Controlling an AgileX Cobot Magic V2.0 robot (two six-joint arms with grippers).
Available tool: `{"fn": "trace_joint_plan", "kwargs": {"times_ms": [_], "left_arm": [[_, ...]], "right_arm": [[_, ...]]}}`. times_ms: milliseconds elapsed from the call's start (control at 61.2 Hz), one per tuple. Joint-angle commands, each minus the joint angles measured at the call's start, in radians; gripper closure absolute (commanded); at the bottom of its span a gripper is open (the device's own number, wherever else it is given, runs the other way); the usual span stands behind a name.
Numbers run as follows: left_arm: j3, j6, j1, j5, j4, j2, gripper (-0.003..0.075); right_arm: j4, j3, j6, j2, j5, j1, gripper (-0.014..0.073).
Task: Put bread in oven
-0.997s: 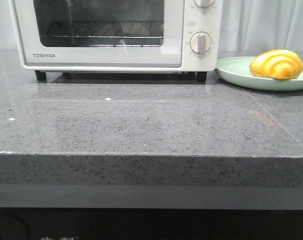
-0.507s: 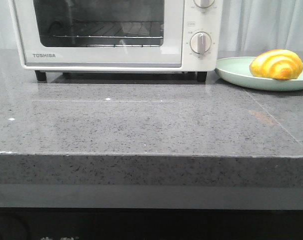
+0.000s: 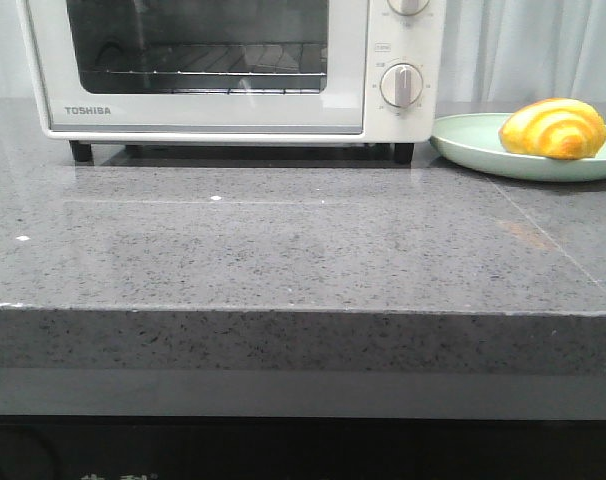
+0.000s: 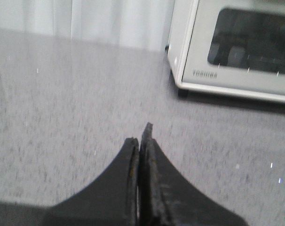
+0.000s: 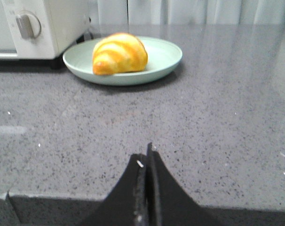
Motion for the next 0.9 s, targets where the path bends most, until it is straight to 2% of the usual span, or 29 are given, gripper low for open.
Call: {"fn": "trace_joint_plan", "kwargs": {"times_ms": [0,229,539,637,883], "left_arm": [[-0.014,-0.008,-0.001,-0.153,-0.005,-0.016,0.0741],[-0.192,-0.008,-0.001,-0.059,0.066,0.065,0.0741],[-0.426,-0.006,-0.018,-0.102,0.121,0.514,0.0741],[-0.535,-0.006,-0.066,-0.118,0.178,0.665,0.0741],[-0.793,-0.006,-0.258,-0.14,0.181,0.954,0.0741]], "right_arm": [[0.008,-0.063,-0.005,-0.023,-0.081,-0.007,0.066],[0.008,-0.266,-0.005,0.035,0.092,-0.007,0.066],[0.008,-0.448,-0.005,0.261,0.127,-0.007,0.066],[0.008,-0.459,-0.005,0.283,0.118,-0.007,0.066],[0.008,-0.459,-0.005,0.283,0.123,-0.007,0.066]]}}
